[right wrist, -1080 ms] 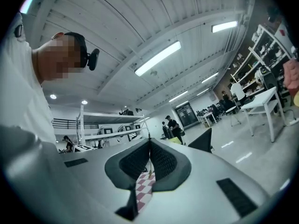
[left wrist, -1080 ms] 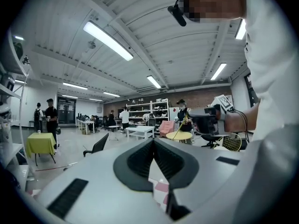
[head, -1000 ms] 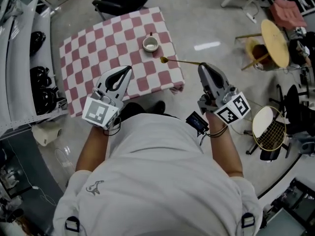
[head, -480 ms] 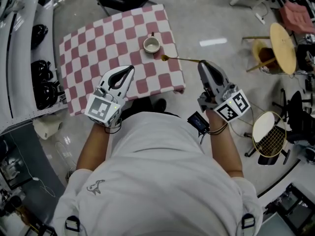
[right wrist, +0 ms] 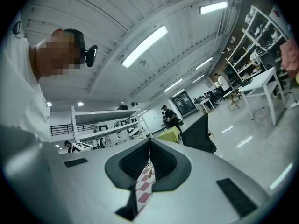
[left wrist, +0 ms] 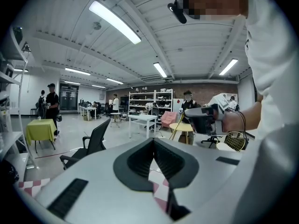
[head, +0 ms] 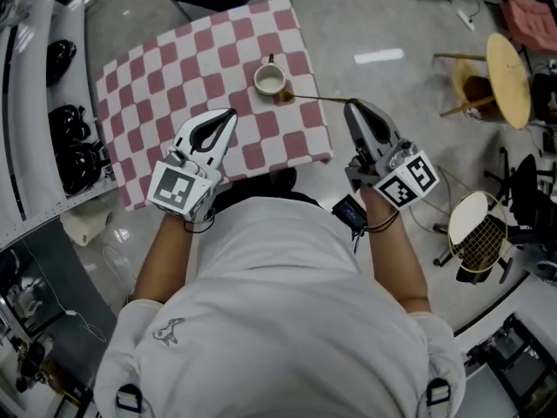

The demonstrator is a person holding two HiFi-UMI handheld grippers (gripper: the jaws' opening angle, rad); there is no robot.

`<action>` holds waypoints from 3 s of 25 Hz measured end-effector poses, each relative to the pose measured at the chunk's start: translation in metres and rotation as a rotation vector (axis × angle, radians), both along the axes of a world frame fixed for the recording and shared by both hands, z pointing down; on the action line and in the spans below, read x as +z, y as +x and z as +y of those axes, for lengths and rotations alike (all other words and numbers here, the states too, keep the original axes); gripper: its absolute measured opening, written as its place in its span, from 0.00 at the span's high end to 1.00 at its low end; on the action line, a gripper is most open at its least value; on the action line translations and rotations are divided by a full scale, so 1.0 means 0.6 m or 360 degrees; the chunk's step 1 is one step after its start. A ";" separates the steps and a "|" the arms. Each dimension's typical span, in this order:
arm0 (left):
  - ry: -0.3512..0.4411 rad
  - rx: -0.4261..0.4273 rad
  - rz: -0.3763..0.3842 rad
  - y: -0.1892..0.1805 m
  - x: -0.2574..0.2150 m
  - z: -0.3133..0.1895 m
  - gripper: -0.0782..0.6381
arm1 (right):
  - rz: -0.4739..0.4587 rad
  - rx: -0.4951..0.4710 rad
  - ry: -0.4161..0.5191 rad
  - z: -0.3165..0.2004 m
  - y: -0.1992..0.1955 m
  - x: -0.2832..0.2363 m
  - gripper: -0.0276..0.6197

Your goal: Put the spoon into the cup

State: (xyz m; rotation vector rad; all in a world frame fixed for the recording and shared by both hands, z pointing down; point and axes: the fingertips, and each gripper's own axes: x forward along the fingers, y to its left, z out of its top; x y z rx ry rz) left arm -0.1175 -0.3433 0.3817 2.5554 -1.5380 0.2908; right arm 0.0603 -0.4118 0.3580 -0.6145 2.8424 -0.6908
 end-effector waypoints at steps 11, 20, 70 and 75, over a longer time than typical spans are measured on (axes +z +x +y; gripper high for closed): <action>-0.0129 0.0059 0.0028 -0.026 0.067 -0.074 0.87 | 0.0085 0.0030 -0.0098 -0.062 -0.057 0.088 0.91; -0.0192 0.0060 0.0046 -0.045 0.132 -0.134 0.87 | 0.0119 0.0015 -0.0234 -0.101 -0.097 0.175 0.91; -0.0486 0.0170 0.0119 -0.059 0.364 -0.229 0.87 | 0.0316 0.0106 -0.0597 -0.177 -0.152 0.455 0.90; -0.0487 0.0180 0.0108 -0.058 0.364 -0.231 0.87 | 0.0345 0.0155 -0.0588 -0.183 -0.143 0.460 0.90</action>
